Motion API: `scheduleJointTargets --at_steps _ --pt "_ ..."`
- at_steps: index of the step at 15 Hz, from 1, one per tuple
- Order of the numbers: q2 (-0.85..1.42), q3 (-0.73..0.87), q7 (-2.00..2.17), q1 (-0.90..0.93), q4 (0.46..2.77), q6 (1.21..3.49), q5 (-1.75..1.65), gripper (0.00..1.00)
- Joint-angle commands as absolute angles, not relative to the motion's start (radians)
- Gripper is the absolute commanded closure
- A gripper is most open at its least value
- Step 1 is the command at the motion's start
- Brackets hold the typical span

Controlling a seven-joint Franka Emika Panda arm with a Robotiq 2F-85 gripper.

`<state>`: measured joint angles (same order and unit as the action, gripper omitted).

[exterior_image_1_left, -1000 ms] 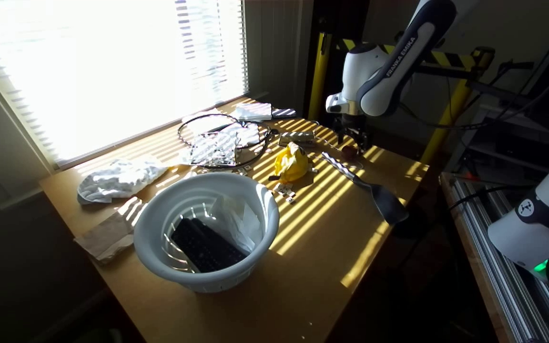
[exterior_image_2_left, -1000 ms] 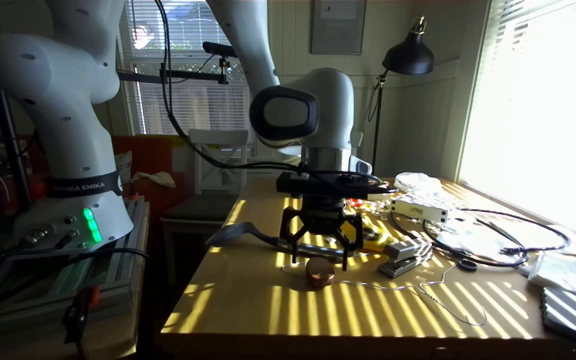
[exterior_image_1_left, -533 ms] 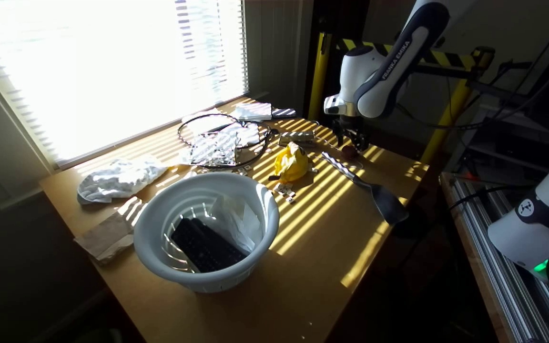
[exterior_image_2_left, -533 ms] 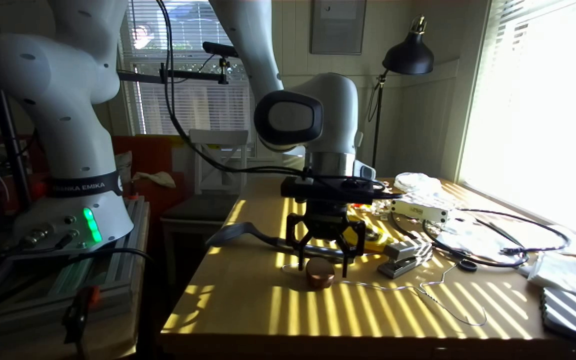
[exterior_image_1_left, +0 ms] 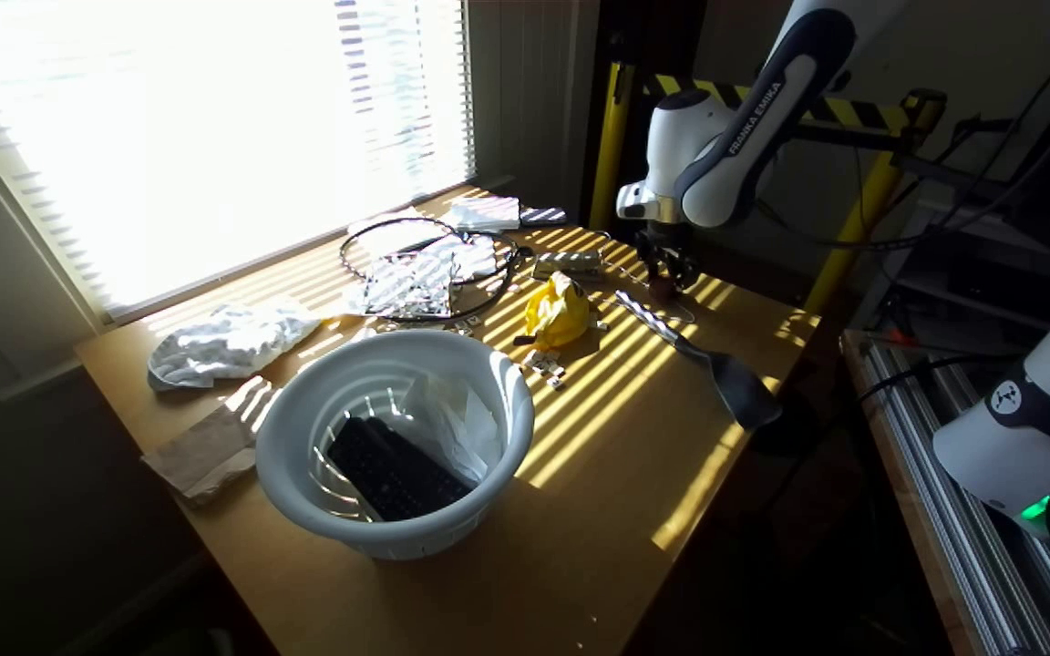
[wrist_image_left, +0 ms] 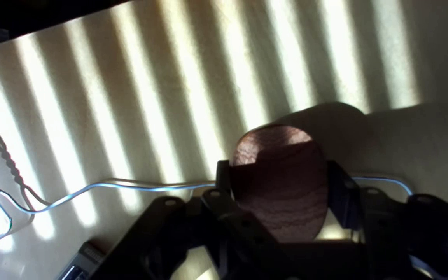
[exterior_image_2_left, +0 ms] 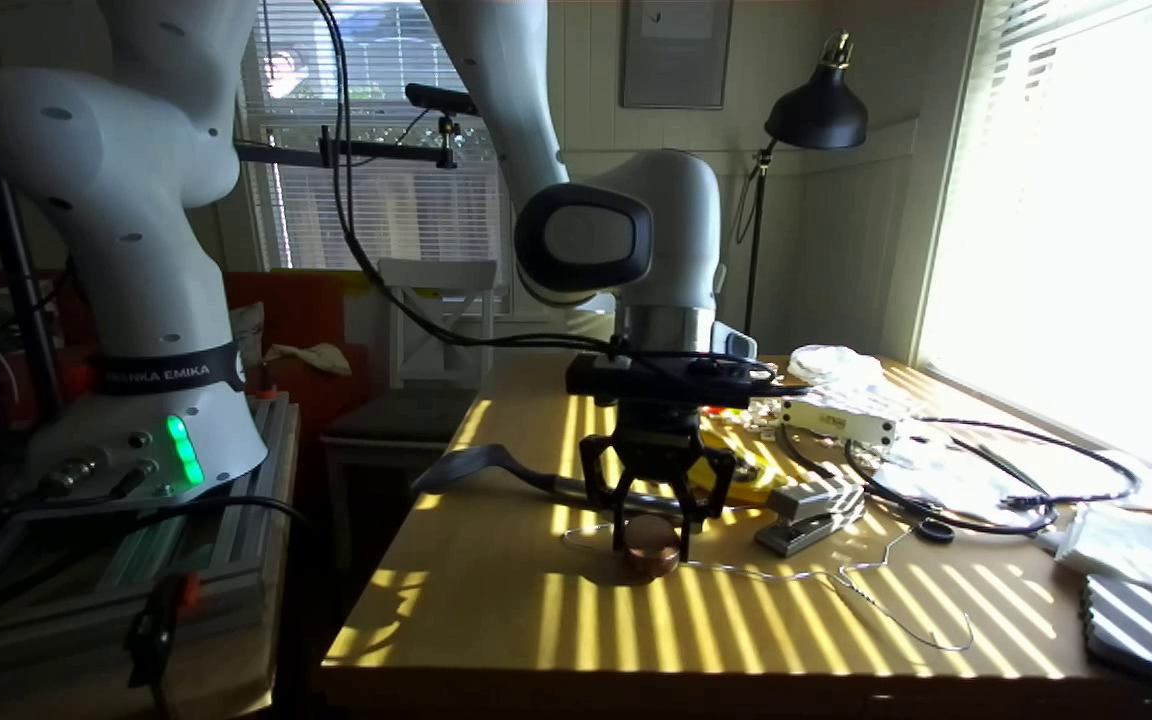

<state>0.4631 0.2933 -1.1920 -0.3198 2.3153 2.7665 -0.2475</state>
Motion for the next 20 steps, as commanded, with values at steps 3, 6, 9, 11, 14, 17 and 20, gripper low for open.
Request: scheduleJointTargets --at_steps 3,6,9,11,14,17,20 --pt "0.296 0.38 -1.069 -0.193 2.404 2.821 -0.51 0.65" --pt "0.197 0.367 -1.033 -0.127 2.39 2.778 -0.681 0.65" --pt "0.109 0.246 -1.028 -0.14 2.385 2.792 -0.603 0.65" --pt "0.059 0.184 -1.004 -0.143 2.389 2.775 -0.45 0.65" --pt "-0.041 0.133 -1.025 -0.142 2.424 2.781 -0.253 0.65" --pt "-0.005 0.137 -1.031 -0.129 2.387 2.789 -0.243 0.4" --pt "-0.05 0.141 -1.035 -0.127 2.422 2.789 -0.22 0.4"
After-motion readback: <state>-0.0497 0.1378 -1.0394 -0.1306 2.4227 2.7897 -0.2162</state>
